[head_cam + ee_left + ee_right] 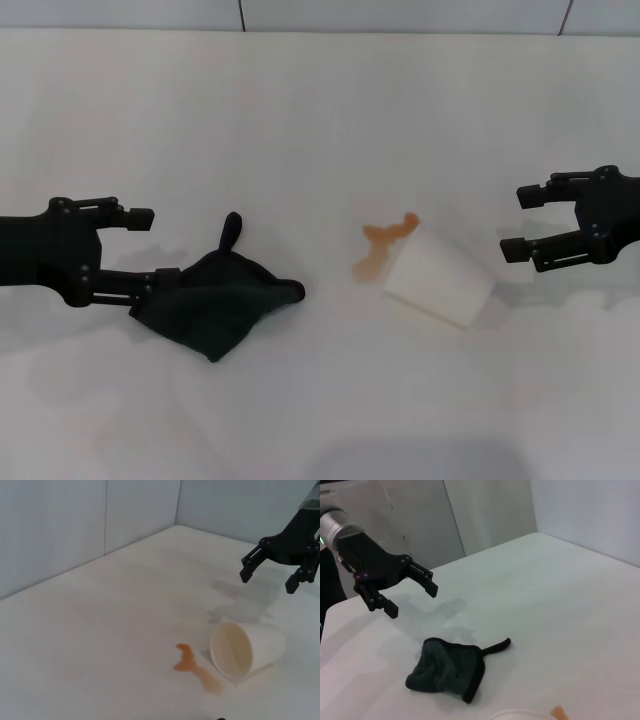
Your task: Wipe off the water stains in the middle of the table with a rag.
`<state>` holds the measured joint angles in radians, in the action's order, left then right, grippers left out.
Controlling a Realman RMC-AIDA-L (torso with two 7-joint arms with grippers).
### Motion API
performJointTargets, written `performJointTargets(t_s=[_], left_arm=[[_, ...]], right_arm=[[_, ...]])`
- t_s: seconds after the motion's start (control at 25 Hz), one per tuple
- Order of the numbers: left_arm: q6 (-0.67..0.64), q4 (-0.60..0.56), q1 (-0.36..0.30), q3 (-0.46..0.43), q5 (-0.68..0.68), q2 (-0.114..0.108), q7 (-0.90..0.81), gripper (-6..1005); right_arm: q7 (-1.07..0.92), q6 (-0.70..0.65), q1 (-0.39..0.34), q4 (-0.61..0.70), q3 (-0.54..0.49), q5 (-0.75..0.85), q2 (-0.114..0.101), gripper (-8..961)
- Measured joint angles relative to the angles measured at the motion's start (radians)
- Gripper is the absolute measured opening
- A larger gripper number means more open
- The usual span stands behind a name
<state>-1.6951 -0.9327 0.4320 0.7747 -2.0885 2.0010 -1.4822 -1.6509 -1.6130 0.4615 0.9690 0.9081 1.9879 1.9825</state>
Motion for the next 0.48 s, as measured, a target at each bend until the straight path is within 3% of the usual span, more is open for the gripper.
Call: performJointTargets(t_s=[0.48], left_arm=[[-0.007,0.006,-0.013,0.000,0.011,0.010,0.043,874]], right_arm=[[-0.005,0.006,-0.001,0.002,-0.010,0.000,0.004,856]])
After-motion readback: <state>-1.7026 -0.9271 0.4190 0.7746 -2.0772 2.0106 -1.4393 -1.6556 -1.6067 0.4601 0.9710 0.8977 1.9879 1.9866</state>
